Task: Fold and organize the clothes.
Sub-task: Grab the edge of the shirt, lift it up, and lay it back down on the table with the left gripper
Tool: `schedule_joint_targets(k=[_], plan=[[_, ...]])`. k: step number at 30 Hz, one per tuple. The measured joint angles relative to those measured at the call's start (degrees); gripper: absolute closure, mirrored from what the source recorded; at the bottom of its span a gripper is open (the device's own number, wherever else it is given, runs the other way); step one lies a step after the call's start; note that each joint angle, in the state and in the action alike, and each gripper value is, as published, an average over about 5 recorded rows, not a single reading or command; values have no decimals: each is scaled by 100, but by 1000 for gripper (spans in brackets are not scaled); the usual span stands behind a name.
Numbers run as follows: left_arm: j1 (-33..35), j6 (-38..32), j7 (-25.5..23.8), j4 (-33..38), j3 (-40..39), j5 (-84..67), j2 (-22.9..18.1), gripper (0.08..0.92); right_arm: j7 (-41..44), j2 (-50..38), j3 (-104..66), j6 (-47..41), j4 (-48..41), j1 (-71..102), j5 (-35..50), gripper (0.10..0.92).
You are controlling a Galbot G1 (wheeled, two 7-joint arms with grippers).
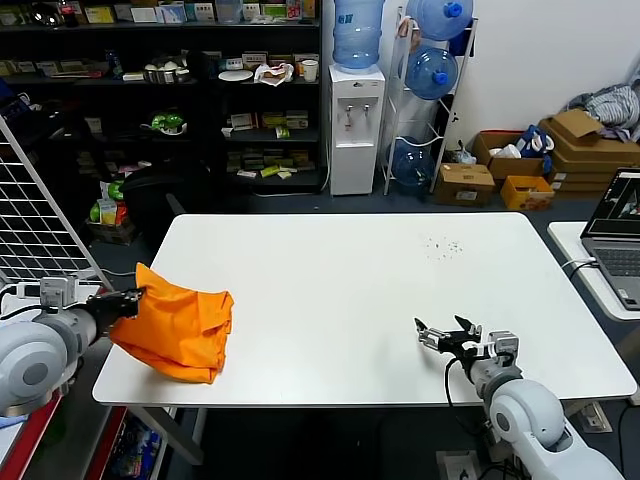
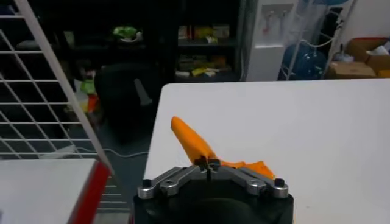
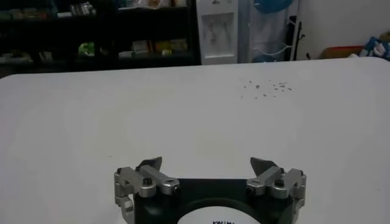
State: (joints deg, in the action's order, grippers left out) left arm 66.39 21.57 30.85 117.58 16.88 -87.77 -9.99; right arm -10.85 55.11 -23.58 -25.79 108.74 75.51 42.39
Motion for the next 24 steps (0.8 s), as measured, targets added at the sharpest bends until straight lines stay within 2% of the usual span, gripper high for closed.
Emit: schedule_joint_targets(k=[10, 16, 20, 24], plan=[[-68, -62, -262, -520, 44, 120, 203, 908, -39, 118, -119, -22, 54, 113, -145, 104], [-63, -118, -255, -560, -67, 117, 191, 908, -92, 215, -257, -60, 136, 250, -240, 104], [-119, -159, -95, -317, -194, -30, 25, 908, -135, 304, -346, -98, 208, 343, -313, 104], [-510, -225, 240, 77, -614, -277, -446, 908, -191, 425, -456, -147, 312, 464, -384, 104]])
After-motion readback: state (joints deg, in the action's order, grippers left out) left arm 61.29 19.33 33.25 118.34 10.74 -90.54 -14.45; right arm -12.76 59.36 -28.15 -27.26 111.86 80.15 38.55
